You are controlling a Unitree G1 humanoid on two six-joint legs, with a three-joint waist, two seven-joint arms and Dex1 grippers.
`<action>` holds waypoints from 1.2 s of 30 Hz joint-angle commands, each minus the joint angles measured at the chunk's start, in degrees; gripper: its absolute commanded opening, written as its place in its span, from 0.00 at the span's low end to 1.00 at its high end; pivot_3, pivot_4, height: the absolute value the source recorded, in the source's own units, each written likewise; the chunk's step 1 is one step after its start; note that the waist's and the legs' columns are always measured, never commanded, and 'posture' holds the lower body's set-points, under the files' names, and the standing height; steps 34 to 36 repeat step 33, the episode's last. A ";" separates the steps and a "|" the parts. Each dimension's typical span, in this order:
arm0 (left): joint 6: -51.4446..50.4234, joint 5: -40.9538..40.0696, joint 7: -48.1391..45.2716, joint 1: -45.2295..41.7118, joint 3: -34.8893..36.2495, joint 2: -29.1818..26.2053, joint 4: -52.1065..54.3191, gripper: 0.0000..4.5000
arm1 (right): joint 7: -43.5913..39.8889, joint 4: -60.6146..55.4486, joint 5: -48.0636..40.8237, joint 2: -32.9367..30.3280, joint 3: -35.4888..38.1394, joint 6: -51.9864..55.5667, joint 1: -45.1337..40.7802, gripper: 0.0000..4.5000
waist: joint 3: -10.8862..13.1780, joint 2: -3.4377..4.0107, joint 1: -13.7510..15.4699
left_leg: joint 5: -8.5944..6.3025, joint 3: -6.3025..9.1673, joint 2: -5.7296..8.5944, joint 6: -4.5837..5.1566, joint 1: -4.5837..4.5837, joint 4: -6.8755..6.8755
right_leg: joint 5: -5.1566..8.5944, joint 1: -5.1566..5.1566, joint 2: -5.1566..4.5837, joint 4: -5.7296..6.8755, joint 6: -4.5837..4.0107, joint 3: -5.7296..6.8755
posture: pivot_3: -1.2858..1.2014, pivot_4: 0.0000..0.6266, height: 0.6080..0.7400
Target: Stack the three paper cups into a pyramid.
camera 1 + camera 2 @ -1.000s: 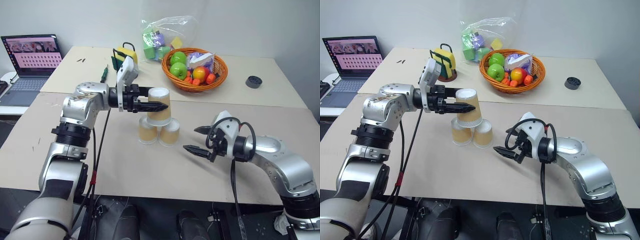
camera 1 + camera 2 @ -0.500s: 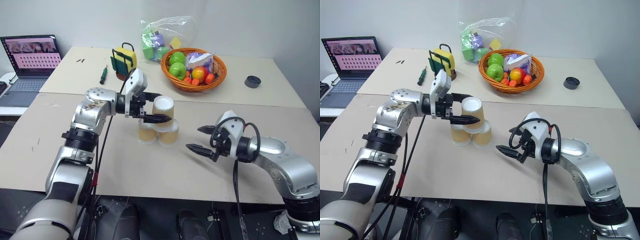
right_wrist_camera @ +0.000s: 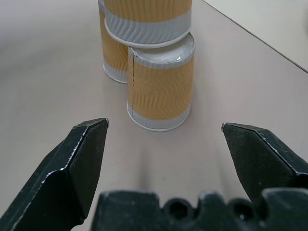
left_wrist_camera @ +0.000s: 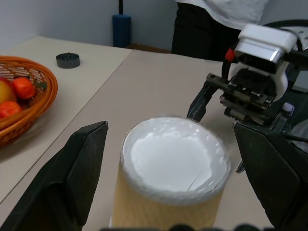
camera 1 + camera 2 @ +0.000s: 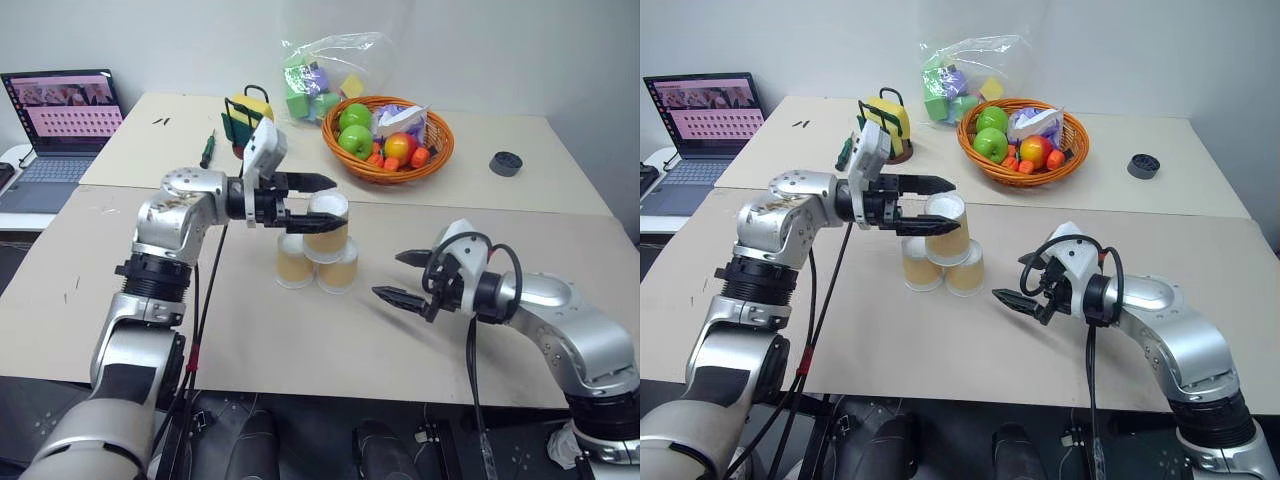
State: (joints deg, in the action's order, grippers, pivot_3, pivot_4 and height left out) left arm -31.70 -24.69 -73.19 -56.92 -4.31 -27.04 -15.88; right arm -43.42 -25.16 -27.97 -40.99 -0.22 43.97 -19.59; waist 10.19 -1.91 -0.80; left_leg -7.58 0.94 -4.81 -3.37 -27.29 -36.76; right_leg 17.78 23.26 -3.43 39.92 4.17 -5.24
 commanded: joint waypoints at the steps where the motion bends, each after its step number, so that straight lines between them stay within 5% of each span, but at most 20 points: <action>1: -2.56 -3.18 2.10 -3.18 3.32 -0.38 4.88 0.99 | -0.72 0.04 0.45 0.35 -0.12 -2.50 -1.51 1.00 | 0.00 0.00 0.00 | 0.00 0.00 0.00 0.00 0.00 0.00 | 0.00 0.00 0.00 0.00 0.00 0.01 | 0.52 0.24 0.51; 8: -4.77 -6.05 29.77 -4.79 19.96 3.18 6.58 0.99 | -0.88 1.76 1.03 -1.03 1.93 -3.35 -0.72 1.00 | 0.00 0.00 -0.04 | 0.00 0.06 0.01 0.00 0.02 -0.08 | 0.00 -0.07 0.00 0.04 0.02 0.04 | 0.52 0.24 0.51; 14: -8.20 -1.63 52.47 12.63 33.37 1.65 19.97 0.99 | -0.96 6.65 4.59 -7.46 6.64 -4.90 3.17 1.00 | -0.02 0.03 -0.50 | -0.01 0.06 0.02 0.01 0.09 -0.06 | 0.01 -0.08 -0.03 0.12 0.02 0.00 | 0.52 0.24 0.51; 18: -1.33 5.96 64.45 27.18 42.22 0.75 20.96 0.99 | 13.10 18.72 15.47 -2.86 2.39 -5.06 -3.53 1.00 | 0.02 -0.15 -1.27 | 0.03 0.07 0.00 -0.04 0.20 -0.07 | -0.04 -0.09 -0.01 0.20 -0.05 0.00 | 0.52 0.24 0.51; 25: 10.28 10.05 67.89 41.45 41.22 5.66 14.73 0.99 | 33.96 34.33 22.09 11.95 8.21 -16.31 -9.46 1.00 | 0.01 -0.26 0.55 | 0.15 0.07 0.03 -0.17 0.25 -0.11 | -0.15 -0.15 -0.02 0.20 -0.08 0.02 | 0.52 0.24 0.51; 36: 18.48 11.41 73.14 43.30 38.58 11.70 10.58 0.99 | 37.74 39.60 19.36 19.37 13.82 -27.56 -6.85 1.00 | 0.00 -0.25 1.50 | 0.15 0.14 0.05 -0.17 0.03 -0.17 | -0.15 -0.06 -0.02 0.20 -0.07 0.09 | 0.52 0.24 0.51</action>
